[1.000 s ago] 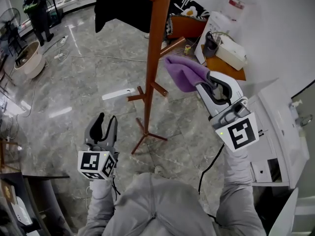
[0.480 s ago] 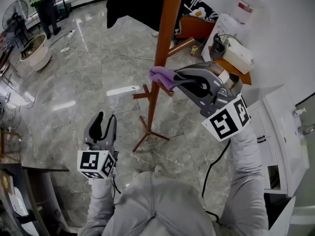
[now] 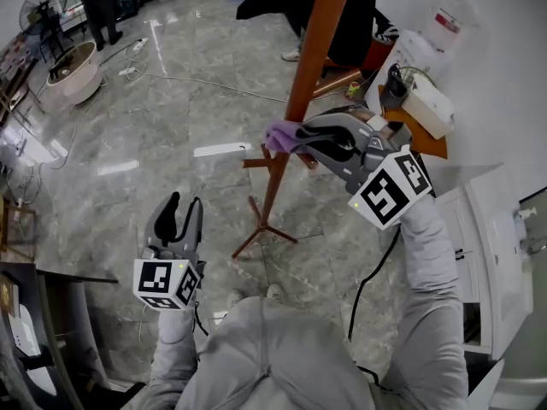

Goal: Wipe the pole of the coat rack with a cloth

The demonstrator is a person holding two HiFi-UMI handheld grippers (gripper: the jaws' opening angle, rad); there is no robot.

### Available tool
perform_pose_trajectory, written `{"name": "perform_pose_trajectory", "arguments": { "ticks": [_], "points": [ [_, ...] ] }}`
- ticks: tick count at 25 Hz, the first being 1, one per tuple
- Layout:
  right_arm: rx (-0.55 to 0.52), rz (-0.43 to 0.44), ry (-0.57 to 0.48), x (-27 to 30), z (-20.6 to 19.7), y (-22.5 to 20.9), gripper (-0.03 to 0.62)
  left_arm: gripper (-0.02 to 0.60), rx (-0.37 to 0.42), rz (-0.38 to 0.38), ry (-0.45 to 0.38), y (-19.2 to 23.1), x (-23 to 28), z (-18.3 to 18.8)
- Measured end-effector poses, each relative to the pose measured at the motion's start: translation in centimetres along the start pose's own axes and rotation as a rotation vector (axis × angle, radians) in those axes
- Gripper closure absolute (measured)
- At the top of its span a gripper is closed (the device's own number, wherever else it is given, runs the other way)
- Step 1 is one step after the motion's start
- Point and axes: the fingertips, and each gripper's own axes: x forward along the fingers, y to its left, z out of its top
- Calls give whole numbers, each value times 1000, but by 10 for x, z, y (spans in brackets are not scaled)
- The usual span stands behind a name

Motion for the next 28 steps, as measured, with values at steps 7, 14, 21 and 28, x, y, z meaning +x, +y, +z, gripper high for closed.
{"name": "perform_pose_trajectory", "arguments": {
  "ticks": [7, 14, 21, 28],
  "points": [
    [39, 74, -35, -15, 15, 8, 540, 403, -1, -22, -3, -5, 5, 1],
    [50, 108, -30, -38, 28, 25, 540, 403, 7, -71, 1, -19, 13, 1],
    [25, 92, -24, -60, 45, 40, 540, 403, 18, -116, 3, -29, 22, 4],
    [19, 35, -33, -84, 66, 50, 540, 403, 24, -154, 7, -39, 27, 5]
  ]
}}
